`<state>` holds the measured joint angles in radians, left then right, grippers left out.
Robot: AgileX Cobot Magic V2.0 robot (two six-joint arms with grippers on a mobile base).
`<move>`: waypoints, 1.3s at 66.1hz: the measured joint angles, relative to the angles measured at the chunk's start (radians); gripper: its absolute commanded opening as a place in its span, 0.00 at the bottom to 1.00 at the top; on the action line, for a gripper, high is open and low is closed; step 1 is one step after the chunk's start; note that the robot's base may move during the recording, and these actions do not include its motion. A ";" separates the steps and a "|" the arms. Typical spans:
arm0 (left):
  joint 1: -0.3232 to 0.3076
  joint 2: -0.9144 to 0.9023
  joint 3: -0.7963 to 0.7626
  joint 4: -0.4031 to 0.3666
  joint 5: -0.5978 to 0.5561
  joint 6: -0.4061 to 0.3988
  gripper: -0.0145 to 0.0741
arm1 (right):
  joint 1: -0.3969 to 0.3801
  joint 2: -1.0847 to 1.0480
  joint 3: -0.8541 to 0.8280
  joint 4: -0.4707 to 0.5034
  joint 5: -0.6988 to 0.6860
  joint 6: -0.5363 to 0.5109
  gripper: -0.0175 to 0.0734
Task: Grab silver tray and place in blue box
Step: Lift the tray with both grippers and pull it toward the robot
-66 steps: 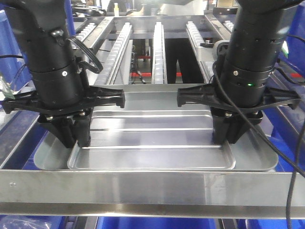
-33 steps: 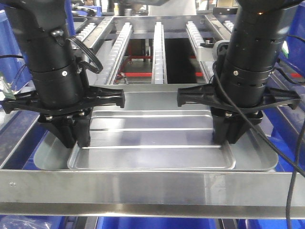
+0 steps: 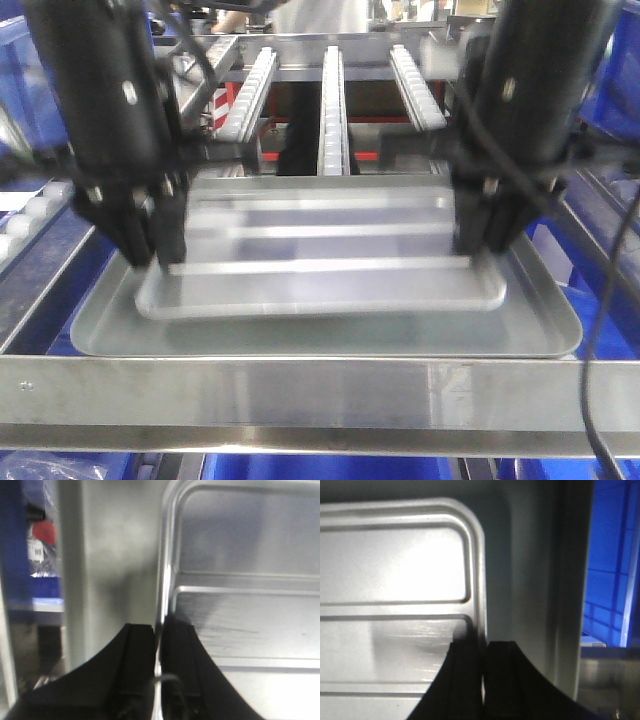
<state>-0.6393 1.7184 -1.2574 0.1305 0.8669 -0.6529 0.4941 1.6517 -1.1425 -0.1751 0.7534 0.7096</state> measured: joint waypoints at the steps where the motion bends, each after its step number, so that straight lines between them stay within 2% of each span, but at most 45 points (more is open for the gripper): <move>1: -0.003 -0.007 0.000 0.003 0.008 -0.006 0.15 | 0.003 -0.010 0.000 0.000 0.007 0.005 0.26; 14: -0.066 -0.079 0.004 0.068 0.105 -0.076 0.16 | 0.079 -0.090 0.033 -0.020 0.070 0.078 0.26; 27: -0.142 -0.178 0.092 0.109 0.138 -0.173 0.16 | 0.193 -0.168 0.097 -0.099 0.113 0.222 0.26; 41: -0.245 -0.334 0.228 0.146 0.143 -0.304 0.15 | 0.299 -0.255 0.160 -0.114 0.146 0.313 0.26; 59: -0.393 -0.448 0.322 0.189 0.178 -0.466 0.15 | 0.427 -0.346 0.246 -0.138 0.174 0.455 0.26; 72: -0.459 -0.462 0.335 0.205 0.223 -0.514 0.16 | 0.518 -0.365 0.263 -0.194 0.211 0.567 0.26; 86: -0.471 -0.462 0.335 0.209 0.230 -0.520 0.16 | 0.536 -0.365 0.263 -0.205 0.223 0.589 0.26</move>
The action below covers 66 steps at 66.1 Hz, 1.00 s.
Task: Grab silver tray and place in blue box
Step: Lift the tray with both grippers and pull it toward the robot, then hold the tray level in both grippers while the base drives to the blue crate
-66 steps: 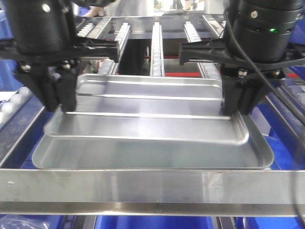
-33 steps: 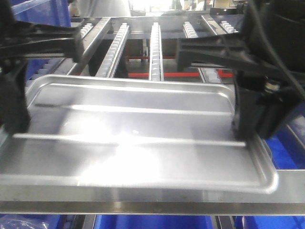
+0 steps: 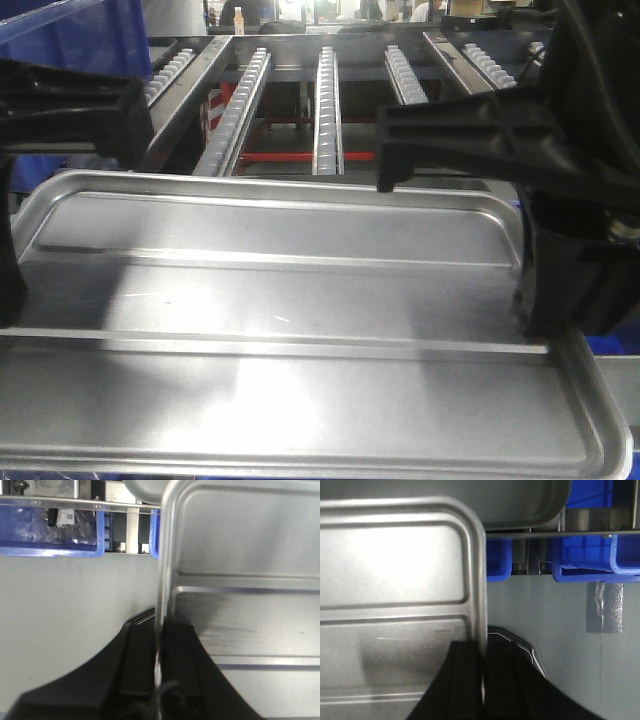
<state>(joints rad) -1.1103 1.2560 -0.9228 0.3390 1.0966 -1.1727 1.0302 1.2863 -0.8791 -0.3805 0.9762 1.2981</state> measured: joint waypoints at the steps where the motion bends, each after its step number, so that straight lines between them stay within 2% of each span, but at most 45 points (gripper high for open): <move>1: 0.000 0.000 0.000 0.000 0.000 0.000 0.16 | 0.000 0.000 0.000 0.000 0.000 0.000 0.26; 66: 0.000 0.000 0.000 0.001 0.000 0.000 0.15 | 0.002 0.000 0.000 -0.003 0.000 0.004 0.26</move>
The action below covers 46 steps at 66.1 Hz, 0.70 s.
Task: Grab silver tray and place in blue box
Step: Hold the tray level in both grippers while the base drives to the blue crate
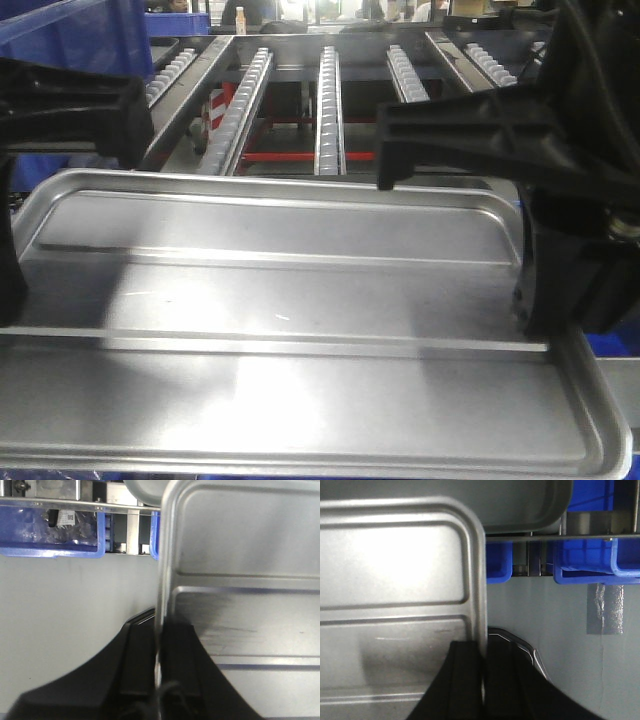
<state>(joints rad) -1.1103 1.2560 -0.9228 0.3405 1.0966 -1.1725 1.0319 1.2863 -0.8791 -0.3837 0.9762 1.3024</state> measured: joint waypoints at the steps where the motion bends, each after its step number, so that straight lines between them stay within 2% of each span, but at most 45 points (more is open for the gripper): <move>1: 0.000 0.000 0.000 0.000 0.000 0.000 0.15 | 0.000 0.000 0.000 0.000 0.000 0.000 0.26; 46: 0.000 0.000 0.000 0.002 0.000 0.000 0.15 | 0.000 0.000 0.000 -0.002 0.000 0.000 0.26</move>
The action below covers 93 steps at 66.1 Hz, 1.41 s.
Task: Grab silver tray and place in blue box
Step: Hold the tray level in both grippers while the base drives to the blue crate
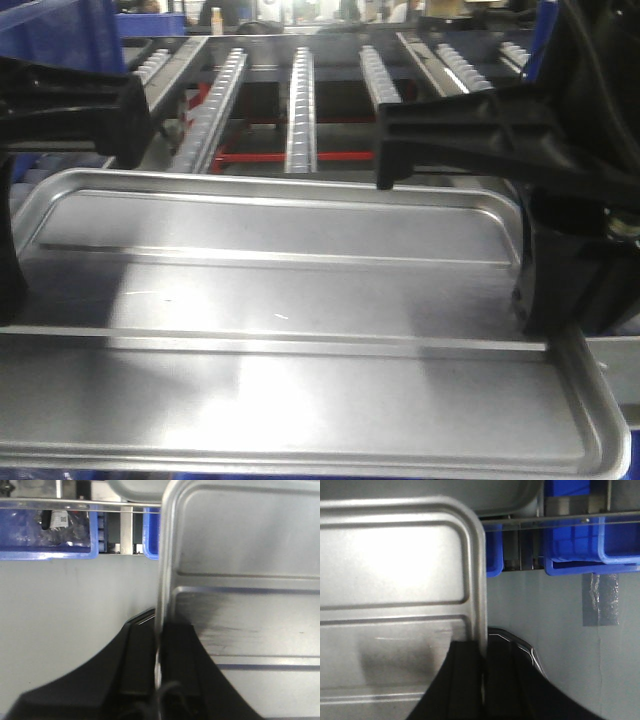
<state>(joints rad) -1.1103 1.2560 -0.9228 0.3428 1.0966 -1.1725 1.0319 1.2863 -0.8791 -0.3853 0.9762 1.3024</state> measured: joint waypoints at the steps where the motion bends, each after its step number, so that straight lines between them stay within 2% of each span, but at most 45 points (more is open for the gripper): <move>1: 0.000 0.000 0.000 0.000 0.000 0.000 0.15 | 0.000 0.000 0.000 0.000 0.000 0.000 0.26; 93: 0.000 -0.002 0.000 0.000 0.000 0.000 0.15 | 0.000 -0.002 0.000 -0.005 0.000 0.002 0.26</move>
<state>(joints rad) -1.1103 1.2536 -0.9228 0.3428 1.0966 -1.1730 1.0319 1.2840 -0.8791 -0.3906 0.9762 1.3041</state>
